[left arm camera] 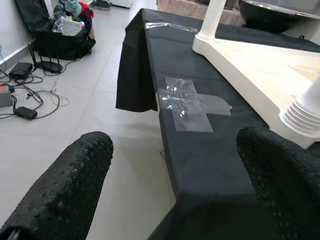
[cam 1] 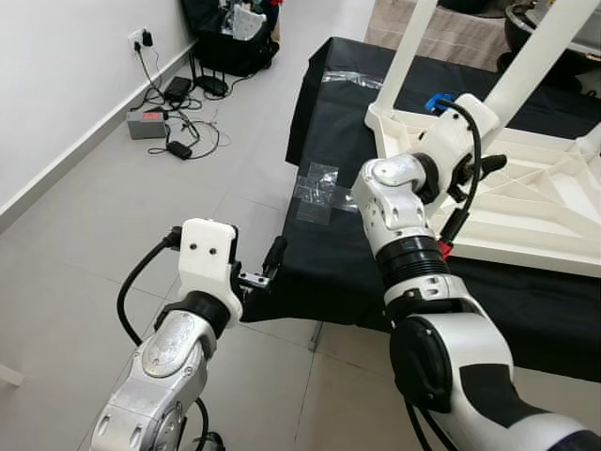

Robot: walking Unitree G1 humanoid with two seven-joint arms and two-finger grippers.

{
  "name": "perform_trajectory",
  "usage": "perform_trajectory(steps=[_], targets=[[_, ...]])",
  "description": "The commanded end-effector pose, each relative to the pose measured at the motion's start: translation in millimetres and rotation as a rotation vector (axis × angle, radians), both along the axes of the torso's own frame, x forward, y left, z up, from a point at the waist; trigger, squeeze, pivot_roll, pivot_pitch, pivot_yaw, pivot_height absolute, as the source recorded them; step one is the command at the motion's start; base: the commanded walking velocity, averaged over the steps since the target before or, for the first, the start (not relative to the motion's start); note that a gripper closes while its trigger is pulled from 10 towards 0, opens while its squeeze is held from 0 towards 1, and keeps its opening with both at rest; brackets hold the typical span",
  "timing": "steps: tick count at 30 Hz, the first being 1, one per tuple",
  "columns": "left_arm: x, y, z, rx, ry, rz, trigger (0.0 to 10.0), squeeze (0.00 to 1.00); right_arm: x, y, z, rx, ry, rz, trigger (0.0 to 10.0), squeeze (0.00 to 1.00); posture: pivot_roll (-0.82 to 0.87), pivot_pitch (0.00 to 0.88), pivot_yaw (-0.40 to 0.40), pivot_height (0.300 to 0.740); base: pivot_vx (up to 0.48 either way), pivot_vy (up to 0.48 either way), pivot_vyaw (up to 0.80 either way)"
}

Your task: Building children table

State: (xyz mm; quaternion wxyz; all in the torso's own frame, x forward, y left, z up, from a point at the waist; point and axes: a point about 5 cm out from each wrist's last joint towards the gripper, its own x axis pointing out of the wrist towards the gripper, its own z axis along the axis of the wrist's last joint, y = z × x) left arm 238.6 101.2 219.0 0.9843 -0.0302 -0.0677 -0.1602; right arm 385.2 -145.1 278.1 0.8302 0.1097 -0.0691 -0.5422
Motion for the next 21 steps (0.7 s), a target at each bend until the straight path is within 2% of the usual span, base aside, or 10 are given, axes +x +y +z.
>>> perform_trajectory(steps=[1,20,21], targets=[[-1.7,-3.2,-1,-0.003,0.004,-0.010,10.0,0.00,-4.2,-22.4,-56,0.076,0.245,-0.084,10.0,0.00,0.14,0.248,-0.133,0.740,0.000,0.000,0.00],[-1.0,-3.3,-4,0.002,0.001,-0.013,10.0,0.00,-0.3,-11.4,-52,0.090,0.155,-0.013,10.0,0.00,0.14,0.217,-0.140,0.740,0.000,0.000,0.00],[-0.6,-3.3,-4,0.001,0.000,-0.012,10.0,0.00,0.2,-10.6,-52,0.111,0.135,0.004,10.0,0.92,0.14,0.216,-0.140,0.740,0.000,0.000,0.00]])
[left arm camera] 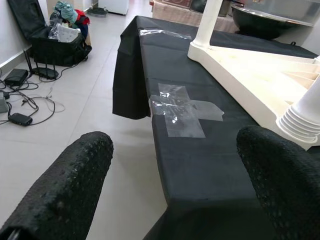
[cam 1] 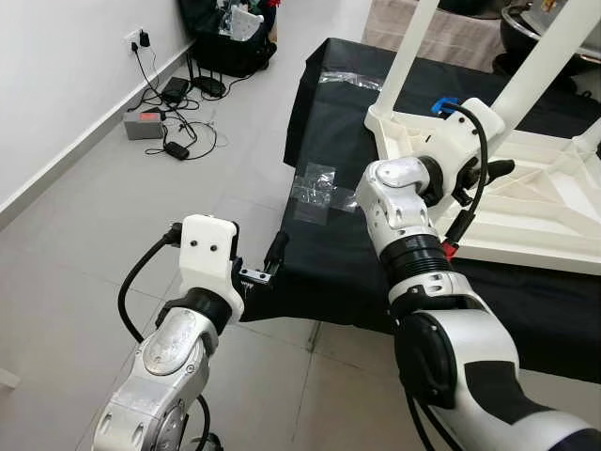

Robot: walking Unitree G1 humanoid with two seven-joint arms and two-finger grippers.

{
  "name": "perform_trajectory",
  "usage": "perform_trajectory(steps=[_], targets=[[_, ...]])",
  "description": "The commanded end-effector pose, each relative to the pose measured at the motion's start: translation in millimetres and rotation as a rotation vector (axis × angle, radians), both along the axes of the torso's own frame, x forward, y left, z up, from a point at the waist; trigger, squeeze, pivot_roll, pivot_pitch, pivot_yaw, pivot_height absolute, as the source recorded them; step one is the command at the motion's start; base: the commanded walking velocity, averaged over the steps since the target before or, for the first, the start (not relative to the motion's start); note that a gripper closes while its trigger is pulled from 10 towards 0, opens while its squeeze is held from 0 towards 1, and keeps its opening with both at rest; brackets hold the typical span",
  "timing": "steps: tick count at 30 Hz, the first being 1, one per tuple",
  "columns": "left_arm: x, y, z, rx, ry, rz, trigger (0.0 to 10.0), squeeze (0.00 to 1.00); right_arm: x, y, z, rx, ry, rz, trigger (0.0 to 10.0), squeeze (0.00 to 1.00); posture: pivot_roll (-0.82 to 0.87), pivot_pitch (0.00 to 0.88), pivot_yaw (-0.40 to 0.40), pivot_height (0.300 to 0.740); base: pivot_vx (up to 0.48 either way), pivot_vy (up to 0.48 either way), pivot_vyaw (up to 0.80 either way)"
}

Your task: Building children table

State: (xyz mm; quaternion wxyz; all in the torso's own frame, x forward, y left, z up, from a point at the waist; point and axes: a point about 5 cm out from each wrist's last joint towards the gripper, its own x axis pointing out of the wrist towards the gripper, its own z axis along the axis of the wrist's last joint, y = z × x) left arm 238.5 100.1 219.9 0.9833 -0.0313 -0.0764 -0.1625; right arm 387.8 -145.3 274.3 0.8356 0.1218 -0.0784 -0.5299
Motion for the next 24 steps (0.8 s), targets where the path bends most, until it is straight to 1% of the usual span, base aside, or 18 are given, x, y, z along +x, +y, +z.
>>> perform_trajectory(steps=[1,3,4,5,8,9,12,13,14,16,17,20,22,23,24], targets=[[-0.4,-2.1,-5,0.005,0.016,-0.007,10.0,0.00,-2.1,-10.2,-48,0.105,0.160,-0.014,10.0,0.92,0.14,0.216,-0.140,0.740,0.000,0.000,0.00],[-0.4,-2.1,-5,0.005,0.016,-0.007,10.0,0.00,-2.1,-10.2,-48,0.105,0.160,-0.014,10.0,0.92,0.14,0.216,-0.140,0.740,0.000,0.000,0.00],[-0.3,-2.2,-5,0.006,0.016,-0.007,10.0,0.00,-2.2,-10.2,-48,0.106,0.159,-0.017,10.0,0.98,0.13,0.216,-0.141,0.740,0.000,0.000,0.00],[-0.2,-2.2,-5,0.006,0.016,-0.007,10.0,0.00,-1.5,-9.6,-47,0.103,0.149,-0.004,10.0,1.00,0.13,0.218,-0.141,0.740,0.000,0.000,0.00],[0.0,-2.1,-5,0.004,0.015,-0.006,10.0,0.00,-0.3,-7.1,-45,0.105,0.128,0.019,10.0,1.00,0.13,0.218,-0.143,0.740,0.000,0.000,0.00],[0.1,-2.1,-5,0.003,0.015,-0.005,10.0,0.00,0.0,-5.5,-44,0.101,0.136,0.017,10.0,0.16,0.13,0.219,-0.144,0.740,0.000,0.000,0.00],[0.4,-2.1,-6,0.001,0.015,-0.005,10.0,0.00,0.1,-4.1,-44,0.096,0.150,0.009,10.0,0.16,0.13,0.219,-0.143,0.740,0.000,0.000,0.00],[0.6,-1.7,-6,0.000,0.016,-0.004,10.0,0.00,1.1,-2.3,-42,0.086,0.122,0.034,10.0,0.00,0.13,0.220,-0.145,0.740,0.000,0.000,0.00],[0.6,-1.7,-6,0.000,0.016,-0.004,10.0,0.00,1.1,-2.3,-42,0.086,0.122,0.034,10.0,0.00,0.13,0.220,-0.145,0.740,0.000,0.000,0.00],[1.0,-1.4,-7,-0.003,0.017,-0.001,10.0,0.00,3.3,1.5,-37,0.079,0.071,0.084,10.0,0.00,0.13,0.226,-0.144,0.740,0.000,0.000,0.00],[1.2,-1.4,-7,-0.002,0.017,0.001,10.0,0.00,4.2,3.1,-36,0.078,0.062,0.106,10.0,0.00,0.13,0.226,-0.145,0.740,0.000,0.000,0.00],[1.4,-1.5,-7,-0.002,0.017,0.002,10.0,0.00,4.8,4.1,-36,0.079,0.059,0.118,10.0,0.00,0.13,0.226,-0.145,0.740,0.000,0.000,0.00],[2.4,-1.7,-6,0.000,0.013,0.006,10.0,0.00,6.5,7.3,-34,0.053,0.052,0.162,10.0,0.00,0.13,0.224,-0.146,0.740,0.000,0.000,0.00],[2.4,-1.7,-6,0.000,0.013,0.006,10.0,0.00,6.5,7.3,-34,0.053,0.052,0.162,10.0,0.00,0.13,0.224,-0.146,0.740,0.000,0.000,0.00],[3.2,-1.6,-6,-0.001,0.013,0.009,10.0,0.00,7.3,10.6,-33,0.043,0.041,0.193,10.0,0.00,0.12,0.224,-0.146,0.740,0.000,0.000,0.00]])
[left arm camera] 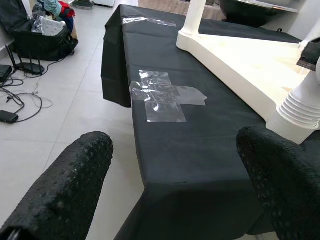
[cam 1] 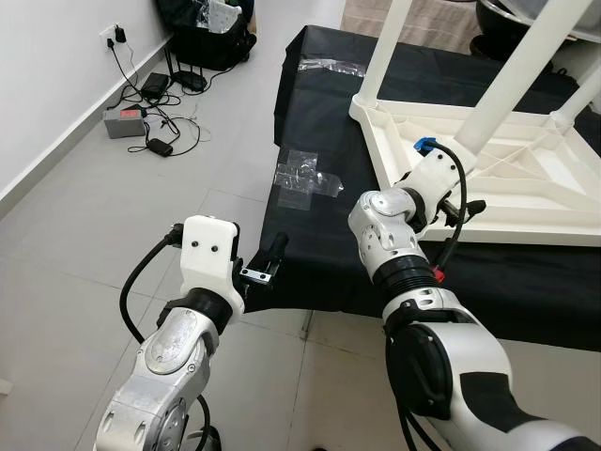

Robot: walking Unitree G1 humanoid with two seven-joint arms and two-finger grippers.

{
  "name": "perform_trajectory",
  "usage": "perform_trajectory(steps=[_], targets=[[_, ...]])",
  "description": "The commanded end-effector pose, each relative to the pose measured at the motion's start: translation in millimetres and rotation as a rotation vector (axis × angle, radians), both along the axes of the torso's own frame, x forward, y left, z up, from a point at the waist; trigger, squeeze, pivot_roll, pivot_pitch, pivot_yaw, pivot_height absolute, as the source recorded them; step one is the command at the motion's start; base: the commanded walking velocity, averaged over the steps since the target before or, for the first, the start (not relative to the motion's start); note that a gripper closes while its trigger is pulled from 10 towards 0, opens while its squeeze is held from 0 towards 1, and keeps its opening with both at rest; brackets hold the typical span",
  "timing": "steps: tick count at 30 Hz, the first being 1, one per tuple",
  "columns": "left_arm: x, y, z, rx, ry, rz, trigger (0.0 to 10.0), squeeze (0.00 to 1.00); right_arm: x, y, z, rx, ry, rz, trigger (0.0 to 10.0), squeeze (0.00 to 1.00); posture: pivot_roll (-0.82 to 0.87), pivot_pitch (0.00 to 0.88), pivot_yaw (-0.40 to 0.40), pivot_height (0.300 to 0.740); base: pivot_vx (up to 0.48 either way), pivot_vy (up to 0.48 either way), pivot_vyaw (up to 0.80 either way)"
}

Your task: Building children table

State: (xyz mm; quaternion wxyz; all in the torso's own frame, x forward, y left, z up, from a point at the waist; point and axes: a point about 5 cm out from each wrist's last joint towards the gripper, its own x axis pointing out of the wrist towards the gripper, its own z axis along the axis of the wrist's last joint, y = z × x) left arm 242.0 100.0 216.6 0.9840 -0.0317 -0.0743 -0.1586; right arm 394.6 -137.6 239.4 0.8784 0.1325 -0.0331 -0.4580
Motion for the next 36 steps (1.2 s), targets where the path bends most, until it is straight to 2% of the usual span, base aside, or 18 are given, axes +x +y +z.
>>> perform_trajectory(steps=[1,9,18,19,21,26,31,33,36], targets=[[0.2,-1.5,-2,-0.002,0.007,0.002,10.0,0.00,1.2,6.0,5,-0.013,-0.031,0.045,10.0,0.00,0.13,0.222,-0.148,0.740,0.000,0.000,0.00],[-0.6,-0.8,-2,-0.001,0.005,0.005,10.0,0.00,-0.2,11.9,15,-0.055,-0.110,0.122,10.0,0.00,0.13,0.217,-0.144,0.740,0.000,0.000,0.00],[0.7,-0.2,-2,-0.002,0.002,0.004,10.0,0.00,-8.8,8.7,20,-0.120,-0.168,0.180,10.0,0.00,0.12,0.209,-0.140,0.740,0.000,0.000,0.00],[1.9,-1.3,-1,-0.010,0.001,0.004,10.0,0.00,-15.3,7.8,17,-0.141,-0.190,0.244,10.0,0.00,0.12,0.204,-0.141,0.740,0.000,0.000,0.00],[1.9,-1.3,-1,-0.010,0.001,0.004,10.0,0.00,-15.3,7.8,17,-0.141,-0.190,0.244,10.0,0.00,0.12,0.204,-0.141,0.740,0.000,0.000,0.00],[3.4,-3.1,-1,-0.005,-0.005,0.000,10.0,0.00,-26.4,7.3,11,-0.186,-0.226,0.360,10.0,0.00,0.12,0.196,-0.138,0.740,0.000,0.000,0.00],[4.3,-2.6,-1,0.002,-0.008,-0.001,10.0,0.00,-33.5,4.4,5,-0.216,-0.217,0.416,10.0,0.00,0.12,0.187,-0.135,0.740,0.000,0.000,0.00],[5.8,-1.1,-1,0.004,-0.010,0.002,10.0,0.00,-41.5,3.7,-3,-0.238,-0.207,0.486,10.0,0.00,0.12,0.180,-0.134,0.740,0.000,0.000,0.00],[6.2,-0.4,-1,0.005,-0.011,0.003,10.0,0.00,-47.3,4.0,-7,-0.239,-0.201,0.525,10.0,0.00,0.13,0.175,-0.134,0.740,0.000,0.000,0.00]])
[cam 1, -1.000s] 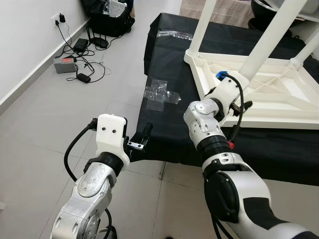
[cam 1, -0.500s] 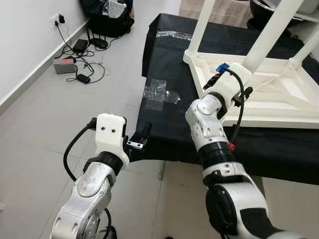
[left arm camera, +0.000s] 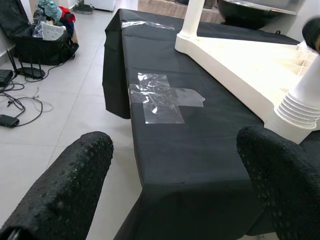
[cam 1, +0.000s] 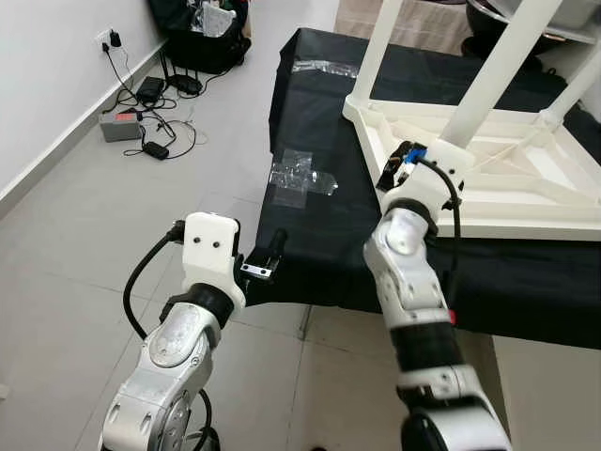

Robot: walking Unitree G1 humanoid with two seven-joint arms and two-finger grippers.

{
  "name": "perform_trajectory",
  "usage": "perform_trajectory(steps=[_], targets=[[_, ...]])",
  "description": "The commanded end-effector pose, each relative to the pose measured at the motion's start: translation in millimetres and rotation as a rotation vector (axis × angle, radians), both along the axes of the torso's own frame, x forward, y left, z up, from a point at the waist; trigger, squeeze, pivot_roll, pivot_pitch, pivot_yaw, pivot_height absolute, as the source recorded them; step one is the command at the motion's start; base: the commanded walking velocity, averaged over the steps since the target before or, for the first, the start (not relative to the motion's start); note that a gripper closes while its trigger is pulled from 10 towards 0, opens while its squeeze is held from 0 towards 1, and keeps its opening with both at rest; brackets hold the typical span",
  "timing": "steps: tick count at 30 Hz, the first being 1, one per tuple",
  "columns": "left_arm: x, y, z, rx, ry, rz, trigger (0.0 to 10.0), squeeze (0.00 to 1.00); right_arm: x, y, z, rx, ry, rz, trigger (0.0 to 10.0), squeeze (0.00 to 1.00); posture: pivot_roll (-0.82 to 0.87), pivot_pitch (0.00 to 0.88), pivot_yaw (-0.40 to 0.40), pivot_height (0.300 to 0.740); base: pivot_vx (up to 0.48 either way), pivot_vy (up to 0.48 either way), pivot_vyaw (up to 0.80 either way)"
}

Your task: Building children table

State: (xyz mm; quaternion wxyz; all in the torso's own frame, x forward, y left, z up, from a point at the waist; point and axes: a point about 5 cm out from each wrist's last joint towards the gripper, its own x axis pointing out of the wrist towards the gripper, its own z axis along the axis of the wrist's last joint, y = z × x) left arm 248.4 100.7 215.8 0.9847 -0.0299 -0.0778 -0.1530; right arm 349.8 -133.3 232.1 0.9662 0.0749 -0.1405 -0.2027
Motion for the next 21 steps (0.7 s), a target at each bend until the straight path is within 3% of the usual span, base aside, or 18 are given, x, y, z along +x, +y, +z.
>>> perform_trajectory(steps=[1,4,8,9,16,18,21], targets=[[-0.2,-1.1,-1,0.004,-0.004,-0.008,10.0,0.00,-2.6,-0.3,0,0.002,0.002,0.021,10.0,0.00,0.13,0.175,-0.134,0.740,0.000,0.000,0.00],[-1.6,0.4,-3,0.007,0.001,-0.008,10.0,0.00,-16.7,-1.6,-10,-0.020,0.034,0.066,10.0,0.00,0.12,0.165,-0.128,0.740,0.000,0.000,0.00],[-2.0,0.6,-4,0.008,0.003,-0.009,10.0,0.00,-21.4,-1.9,-12,-0.028,0.042,0.079,10.0,0.00,0.12,0.165,-0.128,0.740,0.000,0.000,0.00],[-2.4,0.8,-7,0.008,0.010,-0.006,10.0,0.00,-30.8,-7.7,-17,-0.048,0.058,0.097,10.0,0.00,0.12,0.154,-0.128,0.740,0.000,0.000,0.00],[-3.2,1.7,-14,0.009,0.035,0.011,10.0,0.00,-39.8,-17.3,-35,-0.142,0.118,0.163,10.0,0.00,0.12,0.144,-0.127,0.740,0.000,0.000,0.00],[-6.8,1.9,-22,0.015,0.055,0.029,10.0,0.00,-47.1,-30.3,-53,-0.151,0.166,0.228,10.0,0.00,0.12,0.131,-0.121,0.740,0.000,0.000,0.00],[-8.5,1.4,-27,0.009,0.070,0.033,10.0,0.00,-51.6,-32.9,-60,-0.129,0.181,0.310,10.0,0.00,0.11,0.130,-0.124,0.740,0.000,0.000,0.00]])
